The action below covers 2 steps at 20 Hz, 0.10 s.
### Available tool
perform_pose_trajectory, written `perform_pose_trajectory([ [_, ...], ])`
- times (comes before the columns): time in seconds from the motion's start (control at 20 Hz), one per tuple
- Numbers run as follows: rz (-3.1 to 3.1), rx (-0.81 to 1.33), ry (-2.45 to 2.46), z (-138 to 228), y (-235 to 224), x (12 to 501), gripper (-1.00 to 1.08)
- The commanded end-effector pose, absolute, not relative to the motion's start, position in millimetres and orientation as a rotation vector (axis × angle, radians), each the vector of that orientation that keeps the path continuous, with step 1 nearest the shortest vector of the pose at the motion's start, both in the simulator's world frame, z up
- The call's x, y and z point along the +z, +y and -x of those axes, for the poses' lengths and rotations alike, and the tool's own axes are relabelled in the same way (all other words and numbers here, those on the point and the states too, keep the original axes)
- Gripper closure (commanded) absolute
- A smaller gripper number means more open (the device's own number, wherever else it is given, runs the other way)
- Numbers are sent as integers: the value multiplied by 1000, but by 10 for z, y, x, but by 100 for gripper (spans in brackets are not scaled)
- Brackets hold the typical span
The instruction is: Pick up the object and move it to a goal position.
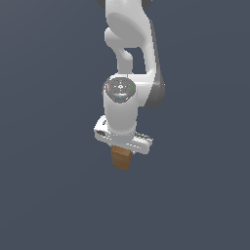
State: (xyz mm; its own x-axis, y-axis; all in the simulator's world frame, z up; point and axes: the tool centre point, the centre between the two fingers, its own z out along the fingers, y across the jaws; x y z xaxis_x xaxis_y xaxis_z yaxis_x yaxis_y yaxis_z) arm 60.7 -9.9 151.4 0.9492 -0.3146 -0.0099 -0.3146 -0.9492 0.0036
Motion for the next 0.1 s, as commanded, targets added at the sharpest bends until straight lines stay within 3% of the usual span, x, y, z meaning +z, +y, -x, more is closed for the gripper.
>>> perform_pose_trajectory([
  [0.0, -3102, 0, -496, -625, -147, 1578, 108],
  [0.05, -3102, 0, -496, -624, -151, 1578, 108],
])
